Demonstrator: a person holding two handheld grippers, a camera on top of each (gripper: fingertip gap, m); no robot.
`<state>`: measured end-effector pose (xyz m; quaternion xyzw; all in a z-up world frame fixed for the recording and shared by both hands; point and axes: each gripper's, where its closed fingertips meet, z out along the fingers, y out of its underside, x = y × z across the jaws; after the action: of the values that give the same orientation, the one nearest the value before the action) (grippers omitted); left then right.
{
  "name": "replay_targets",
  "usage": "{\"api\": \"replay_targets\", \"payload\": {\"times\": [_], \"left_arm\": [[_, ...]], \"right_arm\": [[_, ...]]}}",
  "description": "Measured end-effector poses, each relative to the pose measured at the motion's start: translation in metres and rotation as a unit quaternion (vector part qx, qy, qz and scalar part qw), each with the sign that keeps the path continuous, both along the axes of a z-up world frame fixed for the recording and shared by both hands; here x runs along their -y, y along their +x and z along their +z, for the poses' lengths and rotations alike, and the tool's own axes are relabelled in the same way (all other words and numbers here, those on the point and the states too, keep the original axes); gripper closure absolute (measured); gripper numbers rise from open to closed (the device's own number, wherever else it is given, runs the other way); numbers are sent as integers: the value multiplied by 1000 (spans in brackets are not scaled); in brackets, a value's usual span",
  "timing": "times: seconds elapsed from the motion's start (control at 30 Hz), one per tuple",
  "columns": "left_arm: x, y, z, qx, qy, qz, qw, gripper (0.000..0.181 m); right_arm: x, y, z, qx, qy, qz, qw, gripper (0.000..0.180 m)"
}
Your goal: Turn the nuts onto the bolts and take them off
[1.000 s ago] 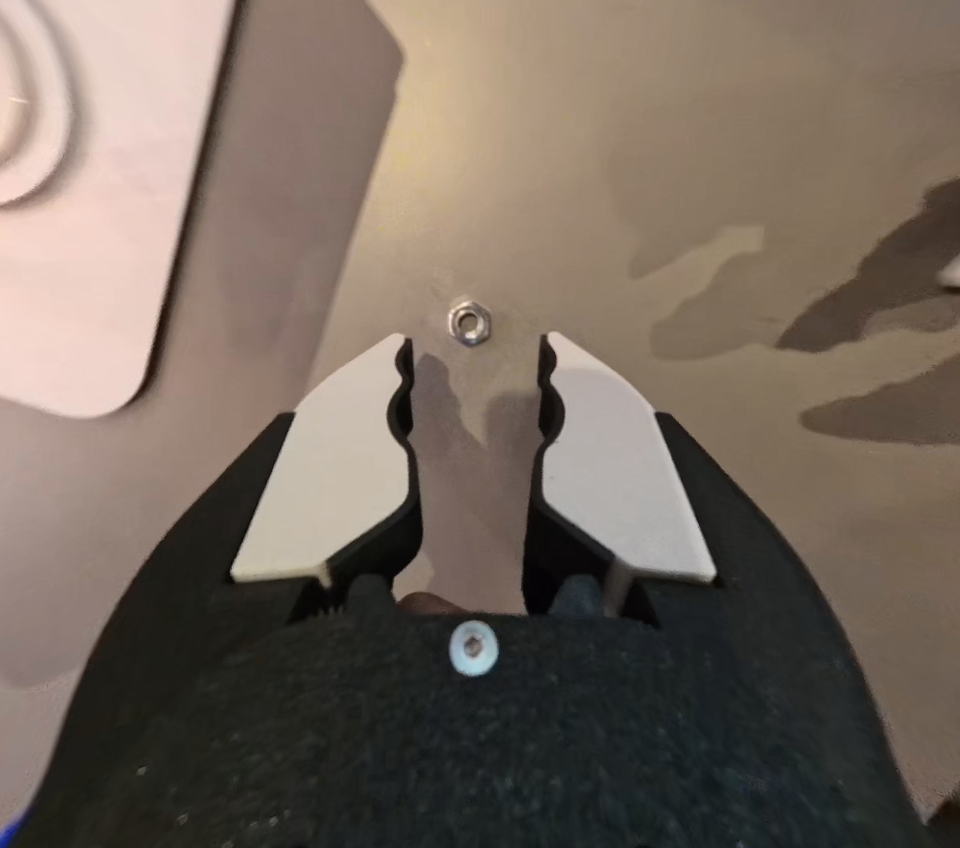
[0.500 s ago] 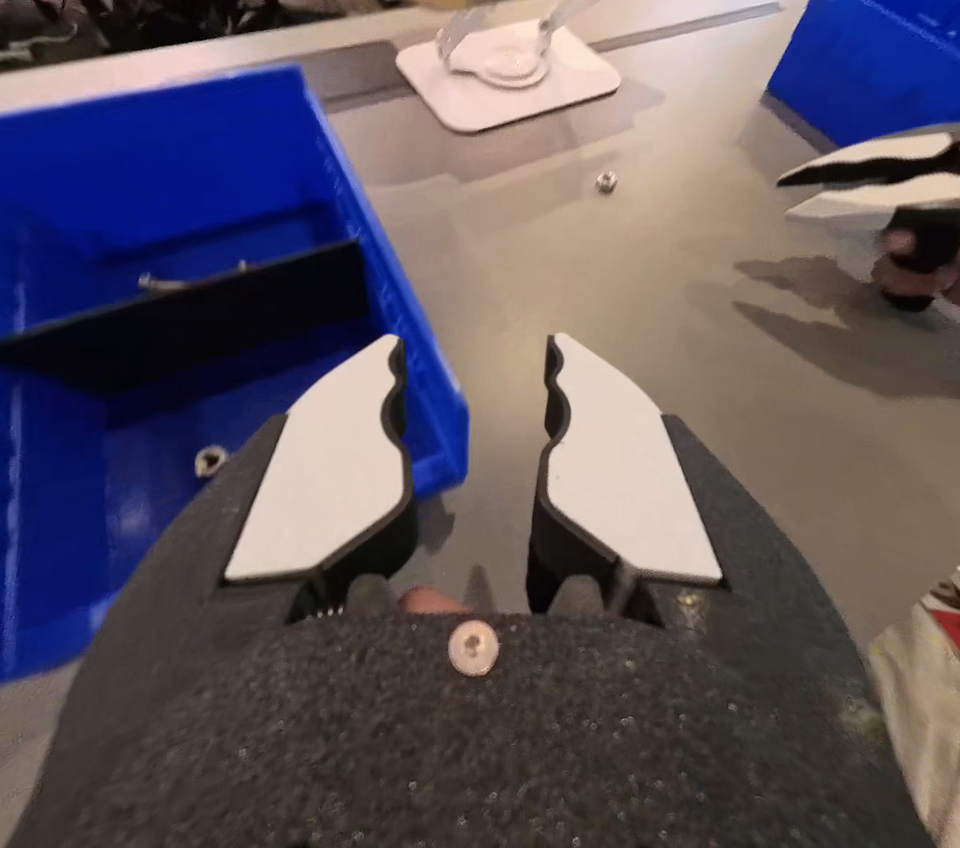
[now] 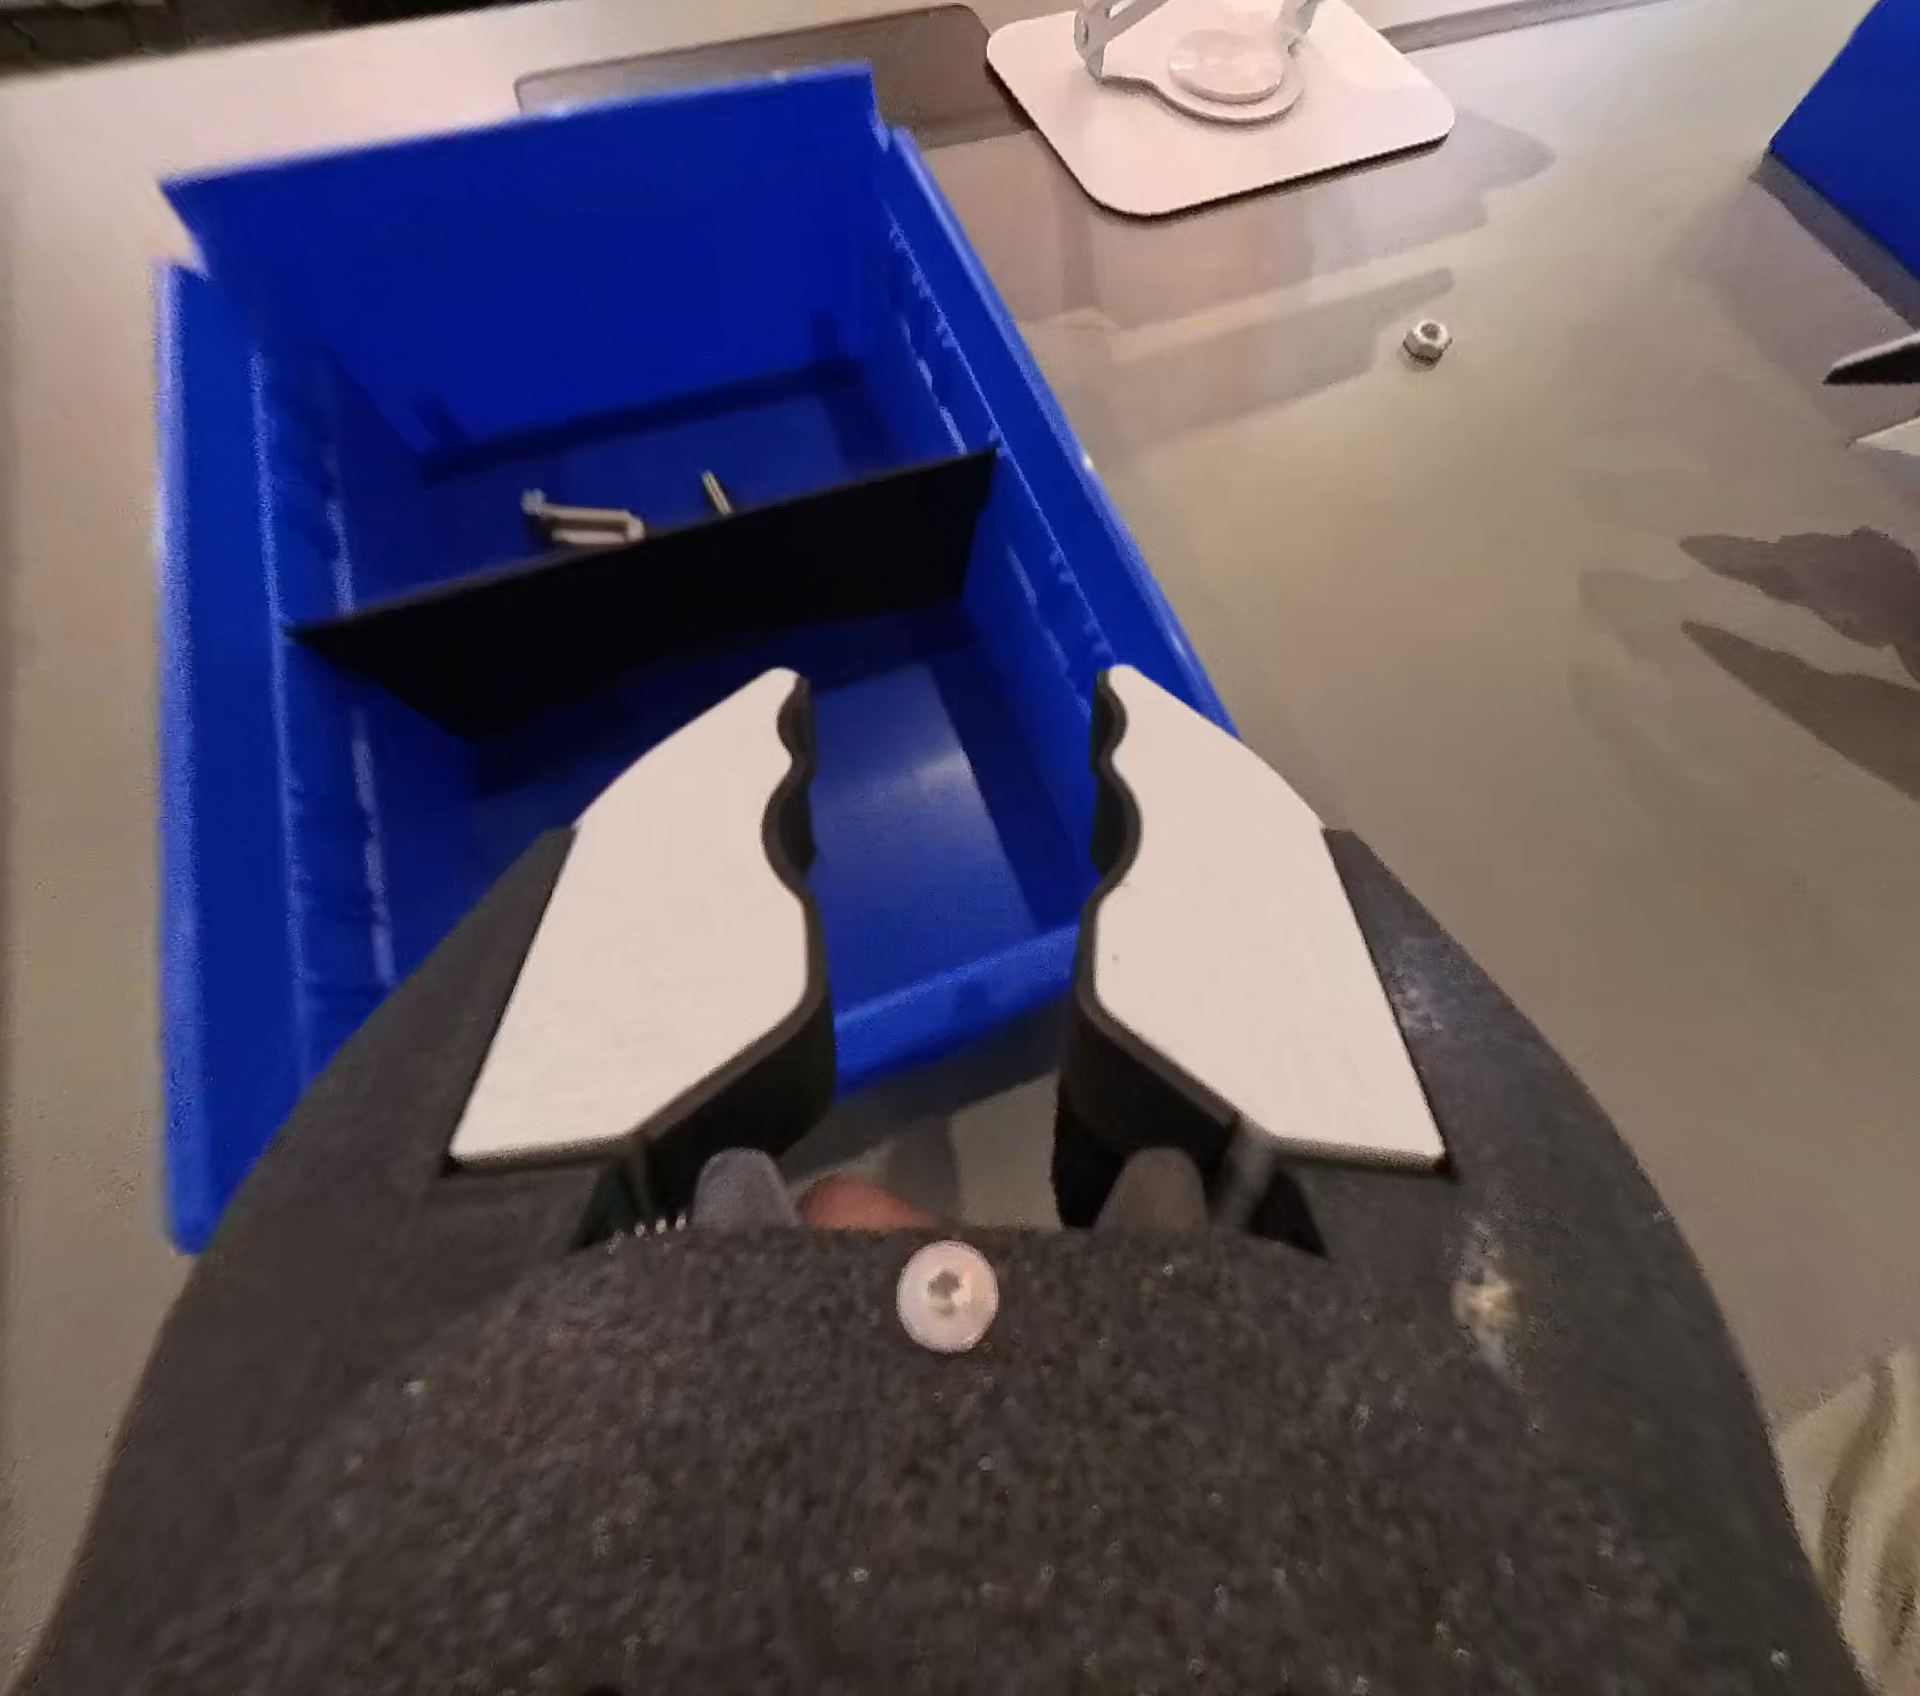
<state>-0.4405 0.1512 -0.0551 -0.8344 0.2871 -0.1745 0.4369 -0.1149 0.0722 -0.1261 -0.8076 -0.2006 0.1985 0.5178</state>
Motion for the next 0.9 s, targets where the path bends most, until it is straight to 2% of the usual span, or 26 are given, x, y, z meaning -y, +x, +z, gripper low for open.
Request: {"api": "replay_targets", "payload": {"times": [0.03,0.23,0.33,0.43,0.5,0.67,0.77,0.9], "left_arm": [[-8,0,8,-13,2,-10,1000,129],[-80,-2,39,-97,-45,-42,993,124],[-106,4,16,-156,-114,-69,979,124],[-136,-6,-21,-249,-163,-63,953,125],[-152,-10,-46,-274,-202,-62,938,126],[-155,-2,-93,-328,-263,-157,894,127],[-155,7,-104,-307,-325,-123,886,137],[-148,17,-107,-287,-363,-106,880,127]], "right_arm": [[0,0,1,-4,-1,1,1000,145],[-5,3,3,-8,-4,1,1000,145],[-8,5,1,-2,-7,3,1000,145],[-11,7,-1,1,-14,4,1000,144],[-12,6,0,-6,-19,7,1000,144],[-12,3,3,-5,-15,16,1000,145],[-11,4,2,2,-15,15,1000,145],[-8,1,4,-8,-17,25,1000,145]]}}
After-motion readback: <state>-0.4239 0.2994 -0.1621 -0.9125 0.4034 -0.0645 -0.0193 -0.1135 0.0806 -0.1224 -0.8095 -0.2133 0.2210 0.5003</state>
